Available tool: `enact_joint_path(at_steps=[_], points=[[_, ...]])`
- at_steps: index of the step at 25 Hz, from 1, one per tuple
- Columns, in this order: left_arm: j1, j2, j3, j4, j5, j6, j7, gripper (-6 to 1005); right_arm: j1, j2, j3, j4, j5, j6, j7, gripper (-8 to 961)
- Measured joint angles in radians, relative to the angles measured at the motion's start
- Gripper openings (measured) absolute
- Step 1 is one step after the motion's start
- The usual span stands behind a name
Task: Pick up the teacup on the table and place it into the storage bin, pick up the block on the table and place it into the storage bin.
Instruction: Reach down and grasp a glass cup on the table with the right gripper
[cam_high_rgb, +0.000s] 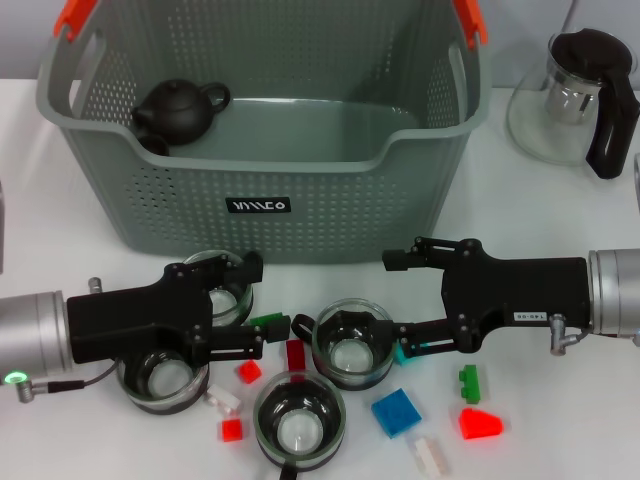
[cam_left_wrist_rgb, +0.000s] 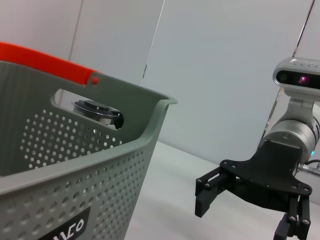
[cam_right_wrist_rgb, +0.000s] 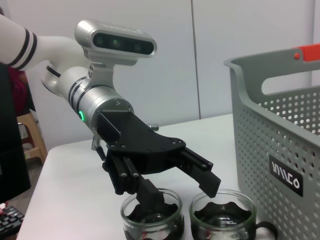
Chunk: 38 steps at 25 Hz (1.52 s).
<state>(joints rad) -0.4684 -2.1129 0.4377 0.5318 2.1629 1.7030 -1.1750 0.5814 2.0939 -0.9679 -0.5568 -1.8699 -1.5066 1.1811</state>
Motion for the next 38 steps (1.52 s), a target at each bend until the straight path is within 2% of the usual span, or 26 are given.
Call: enact_joint_path(at_steps=[22,25,30,38], points=[[-0.018,-0.003,-0.001,-0.016,0.000,-0.005,-0.003,872,-0.007,-0.010,-0.006,-0.005,0.000,-0.009,-0.001,916],[-0.018,-0.003,-0.001,-0.016,0.000,0.001,-0.002,872,0.001,-0.017,-0.025,-0.018,-0.011,-0.033,0.001,916],[-0.018,-0.002,-0.001,-0.016,-0.002,0.001,-0.008,873,0.027,-0.019,-0.037,-0.083,-0.103,-0.084,0.050,916],[-0.018,-0.006,-0.006,-0.018,-0.008,-0.008,-0.023,873,0.110,0.001,-0.046,-0.206,-0.296,-0.149,0.170,915]])
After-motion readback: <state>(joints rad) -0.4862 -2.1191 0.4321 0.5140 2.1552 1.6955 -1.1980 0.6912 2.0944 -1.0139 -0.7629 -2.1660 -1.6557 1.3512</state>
